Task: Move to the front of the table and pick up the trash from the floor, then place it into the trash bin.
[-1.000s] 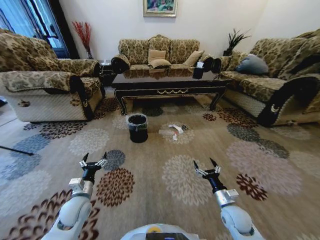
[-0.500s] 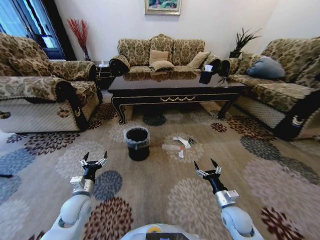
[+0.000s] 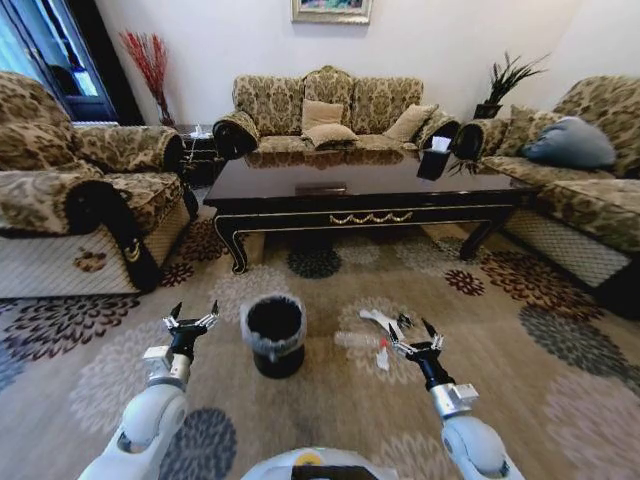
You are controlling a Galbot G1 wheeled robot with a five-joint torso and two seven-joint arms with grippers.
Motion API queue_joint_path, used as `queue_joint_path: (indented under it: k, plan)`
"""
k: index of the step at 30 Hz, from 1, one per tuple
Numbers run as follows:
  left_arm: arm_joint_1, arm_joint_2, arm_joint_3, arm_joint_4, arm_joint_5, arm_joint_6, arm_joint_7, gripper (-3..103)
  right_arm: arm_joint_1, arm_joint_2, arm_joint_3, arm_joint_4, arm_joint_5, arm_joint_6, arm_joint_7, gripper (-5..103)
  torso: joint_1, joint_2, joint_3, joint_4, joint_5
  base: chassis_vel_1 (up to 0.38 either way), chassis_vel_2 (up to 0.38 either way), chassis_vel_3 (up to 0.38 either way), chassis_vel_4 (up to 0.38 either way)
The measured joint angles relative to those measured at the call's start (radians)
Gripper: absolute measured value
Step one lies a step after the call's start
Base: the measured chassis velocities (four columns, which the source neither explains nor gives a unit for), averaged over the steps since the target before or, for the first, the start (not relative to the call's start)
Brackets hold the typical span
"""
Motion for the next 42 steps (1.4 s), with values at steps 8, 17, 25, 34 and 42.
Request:
queue_joint_path:
  k: [8,17,25,34,42]
  plan:
    - [0.002,0.029,0.037,-0.124,-0.094,0.217,-0.116,100,-0.004,0.011,0.000,-0.009,-0.017,0.006,0.000,100,0.000,0.000,-0.001,-0.0001,0.0003,-0.089,0.101,0.080,-0.076]
    - [-0.026,0.089,0.035,-0.245,-0.394,0.547,-0.293,100,-0.017,0.016,0.006,-0.008,-0.024,0.011,-0.001,100,0.000,0.000,0.000,0.0000,0.0000,0.027,-0.038,-0.017,0.037]
    - [-0.158,0.100,0.096,-0.149,-0.788,0.571,-0.529,100,-0.038,0.033,0.012,0.006,-0.037,0.017,-0.002,100,0.000,0.000,0.000,-0.0002,0.0001,0.000,0.000,0.000,0.000]
    - [-0.299,0.089,0.203,-0.005,-0.927,0.565,-0.644,98,-0.047,0.041,0.018,0.006,-0.040,0.025,-0.004,100,0.000,0.000,0.000,-0.0003,0.0001,0.000,0.000,0.000,0.000]
    - [-0.325,0.090,0.253,0.074,-0.917,0.562,-0.646,98,-0.030,0.034,0.007,-0.013,-0.039,0.025,-0.004,100,0.000,0.000,0.000,0.0001,0.0002,0.000,0.000,0.000,0.000]
